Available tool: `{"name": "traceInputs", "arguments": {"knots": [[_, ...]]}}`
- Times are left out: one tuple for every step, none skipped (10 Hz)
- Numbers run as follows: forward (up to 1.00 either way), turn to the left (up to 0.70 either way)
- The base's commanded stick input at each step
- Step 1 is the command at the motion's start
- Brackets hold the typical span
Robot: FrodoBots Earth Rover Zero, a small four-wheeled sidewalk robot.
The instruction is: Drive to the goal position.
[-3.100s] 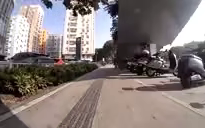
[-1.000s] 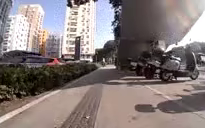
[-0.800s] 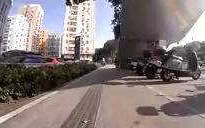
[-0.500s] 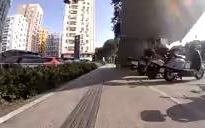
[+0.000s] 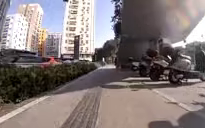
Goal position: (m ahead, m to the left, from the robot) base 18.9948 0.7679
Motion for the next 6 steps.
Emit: {"name": "traceInputs", "arguments": {"knots": [[0.45,0.0],[0.45,0.0],[0.45,0.0],[0.45,0.0],[0.45,0.0],[0.45,0.0]]}}
